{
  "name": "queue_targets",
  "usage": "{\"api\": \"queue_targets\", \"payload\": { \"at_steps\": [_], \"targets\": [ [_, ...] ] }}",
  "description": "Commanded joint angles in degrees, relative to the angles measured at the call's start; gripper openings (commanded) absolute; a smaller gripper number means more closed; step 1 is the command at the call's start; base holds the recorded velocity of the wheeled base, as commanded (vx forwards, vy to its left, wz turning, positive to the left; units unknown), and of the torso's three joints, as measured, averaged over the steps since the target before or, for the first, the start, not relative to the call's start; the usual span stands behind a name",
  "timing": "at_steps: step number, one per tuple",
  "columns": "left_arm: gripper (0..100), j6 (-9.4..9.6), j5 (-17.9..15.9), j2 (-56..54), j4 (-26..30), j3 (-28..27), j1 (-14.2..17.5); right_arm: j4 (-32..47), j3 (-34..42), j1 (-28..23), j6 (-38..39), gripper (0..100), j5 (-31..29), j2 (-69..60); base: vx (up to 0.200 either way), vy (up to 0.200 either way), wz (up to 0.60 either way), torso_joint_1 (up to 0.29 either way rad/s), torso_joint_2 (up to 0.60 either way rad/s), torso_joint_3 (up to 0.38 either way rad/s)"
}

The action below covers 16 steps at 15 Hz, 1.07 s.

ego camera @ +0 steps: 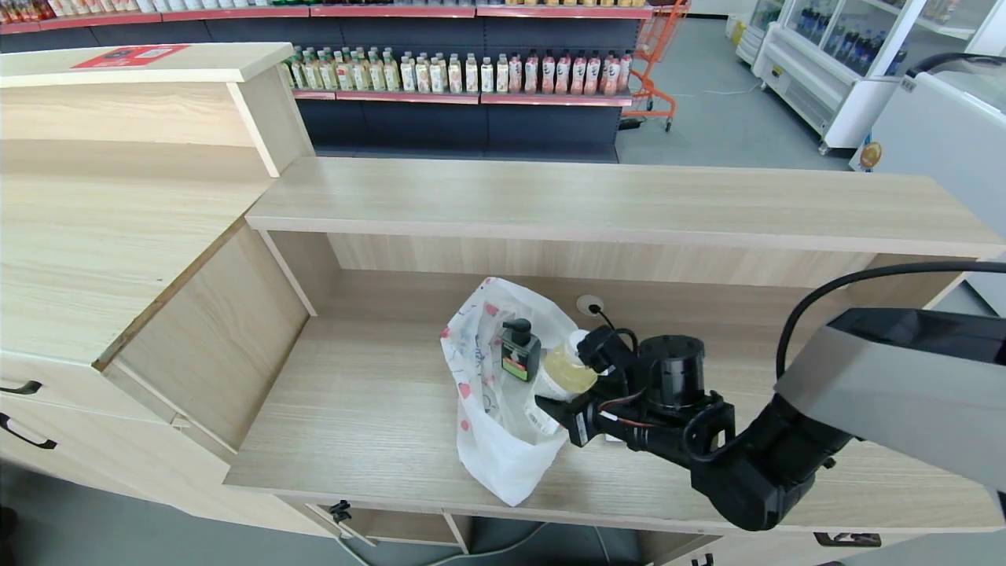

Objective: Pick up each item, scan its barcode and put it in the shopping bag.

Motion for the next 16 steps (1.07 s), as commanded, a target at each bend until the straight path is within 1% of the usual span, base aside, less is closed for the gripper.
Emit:
{"api": "queue_targets", "payload": {
  "at_steps": [1, 2, 3, 4, 6, 7, 8, 10, 11, 13, 14, 16],
  "targets": [
    [100, -0.01, 0.0, 0.0, 0.0, 0.0, 0.0, -0.5, -2.2, 0.5, -2.0, 0, 0.0, 4.9, 0.000, 0.000, 0.00, 0.000, 0.00, 0.000],
    [100, -0.01, 0.0, 0.0, 0.0, 0.0, 0.0, -1.0, -2.4, 0.5, -2.4, 0, 0.0, 5.4, 0.000, 0.000, 0.00, 0.000, 0.00, 0.000],
    [100, -0.01, 0.0, 0.0, 0.0, 0.0, 0.0, -5.1, -3.8, 0.6, -4.2, 0, 0.0, 8.5, 0.000, 0.000, 0.00, 0.000, 0.00, 0.000],
    [100, -0.01, 0.0, 0.0, 0.0, 0.0, 0.0, -7.4, -4.4, 0.6, -5.0, 0, 0.0, 10.2, 0.000, 0.000, 0.00, 0.000, 0.00, 0.000],
    [100, -0.01, 0.0, 0.0, 0.0, 0.0, 0.0, -9.5, -4.7, 0.5, -7.1, 0, 0.1, 12.3, 0.000, 0.000, 0.00, 0.000, 0.00, 0.000],
    [100, -0.01, 0.0, 0.0, 0.0, 0.0, 0.0, -9.6, -5.3, 0.5, -7.7, 100, 0.1, 13.0, 0.000, 0.000, 0.00, 0.000, 0.00, 0.000],
    [100, -0.01, 0.0, 0.0, 0.0, 0.0, 0.0, -9.8, -5.4, 0.5, -8.0, 100, 0.1, 13.4, 0.000, 0.000, 0.00, 0.000, 0.00, 0.000],
    [100, -0.01, 0.0, 0.0, 0.0, 0.0, 0.0, -13.5, -5.1, 0.8, -7.3, 100, 0.4, 13.5, 0.000, 0.000, 0.00, 0.000, 0.00, 0.000],
    [100, -0.01, 0.0, 0.0, 0.0, 0.0, 0.0, -13.6, -5.2, 1.0, -6.4, 100, 0.4, 13.0, 0.000, 0.000, 0.00, 0.000, 0.00, 0.000],
    [100, -0.01, 0.0, 0.0, 0.0, 0.0, 0.0, -12.9, -3.8, 0.8, -0.3, 100, 0.4, 6.9, 0.000, 0.000, 0.00, 0.000, 0.00, 0.000],
    [100, -0.01, 0.0, 0.0, 0.0, 0.0, 0.0, -12.7, -1.0, 0.6, 3.5, 100, 0.5, 2.6, 0.000, 0.000, 0.00, 0.000, 0.00, 0.000],
    [100, -0.01, 0.0, 0.0, 0.0, 0.0, 0.0, -9.4, 6.5, 0.4, 8.3, 100, 0.6, -7.0, 0.000, 0.000, 0.00, 0.000, 0.00, 0.000]
  ]
}}
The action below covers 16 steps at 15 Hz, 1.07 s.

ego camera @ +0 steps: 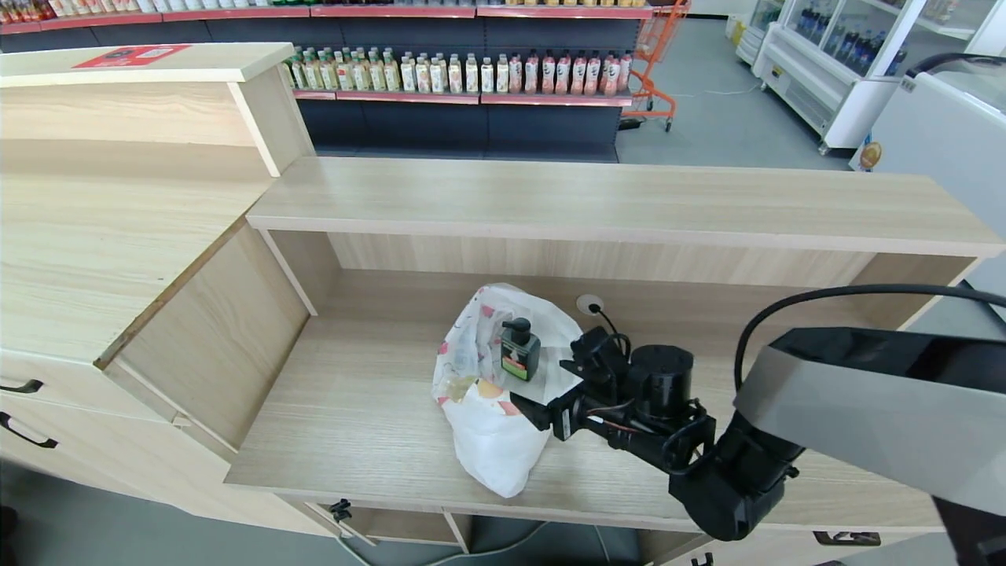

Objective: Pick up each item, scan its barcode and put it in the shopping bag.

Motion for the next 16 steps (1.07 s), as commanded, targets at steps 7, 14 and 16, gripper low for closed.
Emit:
{"api": "queue_targets", "payload": {
  "at_steps": [7, 14, 16],
  "targets": [
    [100, 0.02, 0.0, 0.0, 0.0, 0.0, 0.0, 25.1, 19.9, -7.9, 8.9, 100, -1.8, -45.1, 0.000, 0.000, 0.00, 0.000, 0.00, 0.000],
    [100, 0.02, 0.0, 0.0, 0.0, 0.0, 0.0, 51.0, 39.2, -19.9, 7.5, 100, -9.5, -85.2, 0.000, 0.000, 0.00, 0.000, 0.00, 0.000],
    [100, 0.02, 0.0, 0.0, 0.0, 0.0, 0.0, 57.4, 47.3, -23.5, 3.3, 100, -9.2, -100.9, 0.000, 0.000, 0.00, 0.000, 0.00, 0.000]
  ]
}}
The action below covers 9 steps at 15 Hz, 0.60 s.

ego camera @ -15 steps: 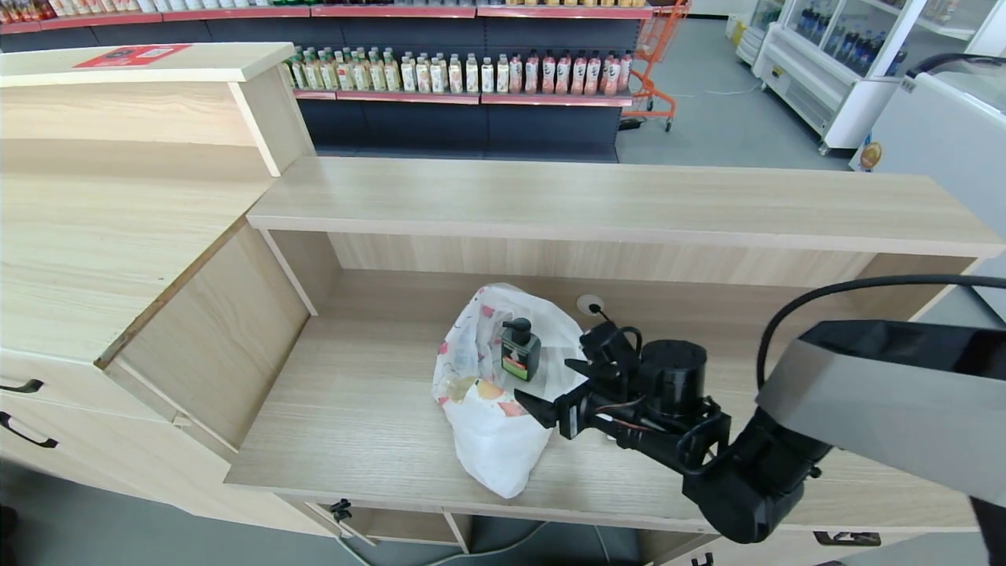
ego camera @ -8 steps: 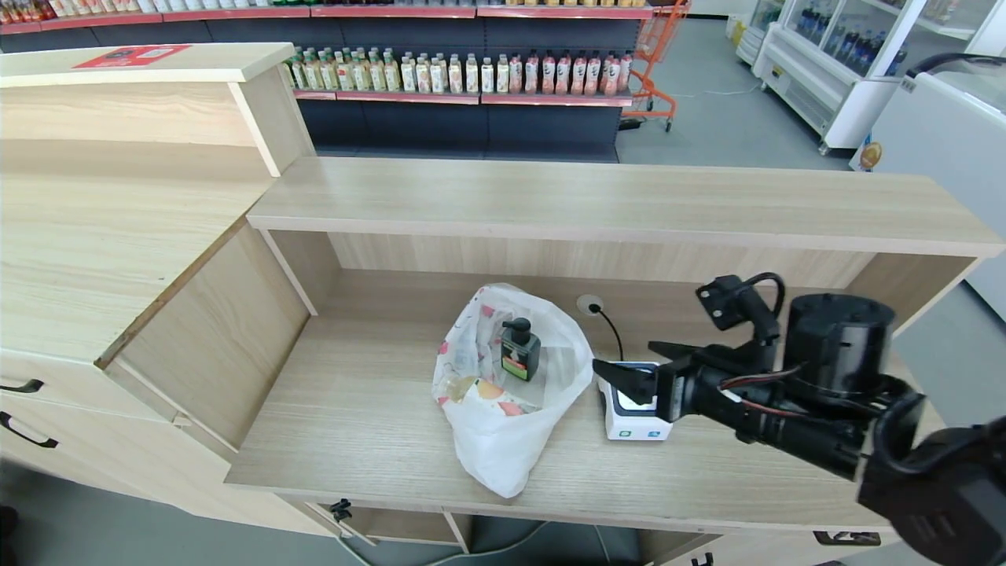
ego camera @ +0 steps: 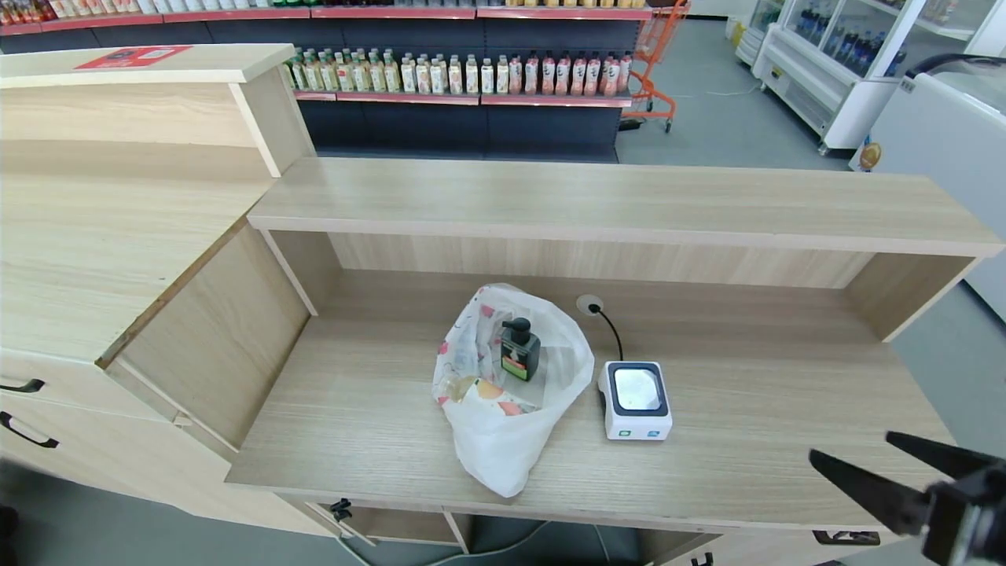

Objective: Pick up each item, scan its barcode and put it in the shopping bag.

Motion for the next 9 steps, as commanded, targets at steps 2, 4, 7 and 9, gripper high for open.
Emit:
{"api": "queue_targets", "payload": {
  "at_steps": [2, 4, 7, 9],
  "targets": [
    [100, -0.01, 0.0, 0.0, 0.0, 0.0, 0.0, 21.1, 11.7, -8.9, -4.6, 100, -1.5, -39.9, 0.000, 0.000, 0.00, 0.000, 0.00, 0.000],
    [100, -0.01, 0.0, 0.0, 0.0, 0.1, 0.0, 26.5, 11.7, -12.8, -6.0, 100, -0.2, -49.1, 0.000, 0.000, 0.00, 0.000, 0.00, 0.000],
    [100, -0.01, 0.0, 0.0, 0.0, 0.0, 0.0, 26.8, 11.7, -16.7, -7.6, 100, 0.2, -54.1, 0.000, 0.000, 0.00, 0.000, 0.00, 0.000],
    [100, -0.01, 0.0, 0.0, 0.0, 0.1, 0.0, 26.8, 11.7, -16.7, -7.6, 100, 0.2, -54.1, 0.000, 0.000, 0.00, 0.000, 0.00, 0.000]
  ]
}}
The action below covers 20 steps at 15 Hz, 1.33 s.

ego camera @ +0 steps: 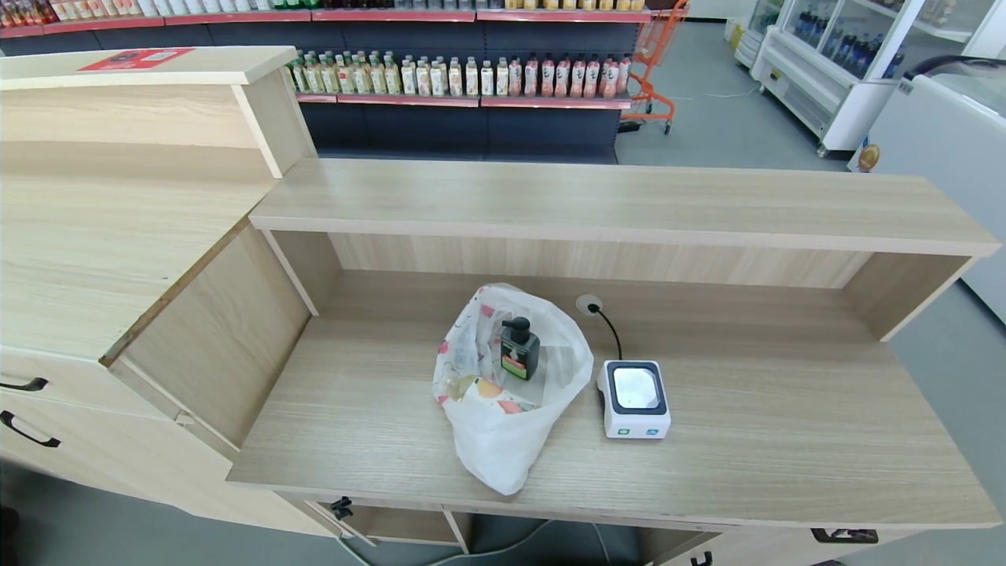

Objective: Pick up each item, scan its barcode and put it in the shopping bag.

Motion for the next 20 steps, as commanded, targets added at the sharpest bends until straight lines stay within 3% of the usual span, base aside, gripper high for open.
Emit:
{"api": "queue_targets", "payload": {
  "at_steps": [1, 12, 20],
  "targets": [
    [100, -0.01, 0.0, 0.0, 0.0, 0.0, 0.0, 0.0, 0.4, -0.9, -0.2, 100, 0.3, -4.7, 0.000, 0.000, 0.00, 0.000, 0.00, 0.000],
    [100, -0.01, 0.0, 0.8, 0.0, 0.0, 0.0, 0.1, 0.3, -0.9, 0.8, 100, 0.0, -4.7, 0.000, 0.000, 0.00, 0.000, 0.00, 0.000],
    [100, 0.43, -0.1, 1.6, 0.0, 0.0, 0.0, 0.1, 0.3, -1.0, 0.8, 100, 0.0, -4.7, 0.000, -0.200, 0.00, 0.004, 0.00, 0.003]
  ]
}}
